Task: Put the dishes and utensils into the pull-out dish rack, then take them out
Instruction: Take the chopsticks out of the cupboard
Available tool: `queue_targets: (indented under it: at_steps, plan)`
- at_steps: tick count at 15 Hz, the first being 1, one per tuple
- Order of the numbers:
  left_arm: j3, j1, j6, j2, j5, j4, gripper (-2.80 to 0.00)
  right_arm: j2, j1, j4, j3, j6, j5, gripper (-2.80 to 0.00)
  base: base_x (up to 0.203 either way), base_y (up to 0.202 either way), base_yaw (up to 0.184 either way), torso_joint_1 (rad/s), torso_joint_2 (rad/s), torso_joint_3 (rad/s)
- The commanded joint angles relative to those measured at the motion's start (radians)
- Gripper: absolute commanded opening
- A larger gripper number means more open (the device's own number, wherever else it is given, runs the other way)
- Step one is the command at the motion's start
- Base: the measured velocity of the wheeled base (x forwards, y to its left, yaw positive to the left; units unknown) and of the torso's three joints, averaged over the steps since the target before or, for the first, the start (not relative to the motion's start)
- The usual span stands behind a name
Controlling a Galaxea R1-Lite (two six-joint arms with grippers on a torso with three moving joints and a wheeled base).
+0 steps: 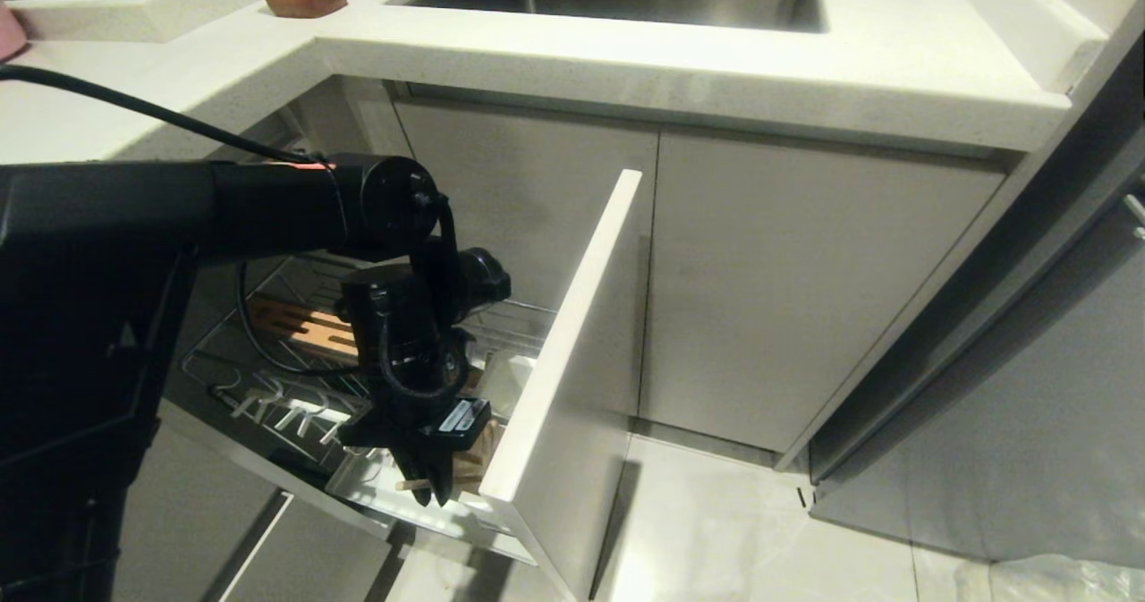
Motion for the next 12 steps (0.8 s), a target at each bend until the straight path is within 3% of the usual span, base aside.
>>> queue_targets:
  at_steps: [1,12]
  plan:
    - [0.0,-0.008,-0.005,-0.013,-0.002,0.008,-2.8,0.001,-0.001,-0.001,0.0,0.0,0.0,-2.8,0.0,0.0,0.0,0.0,0.0,0.0]
    - [0.001,-0.022,-0.011,-0.199,-0.015,0.008,-2.8,0.001,-0.001,-0.001,0.0,0.0,0.0,-2.8,0.0,0.0,0.0,0.0,0.0,0.0]
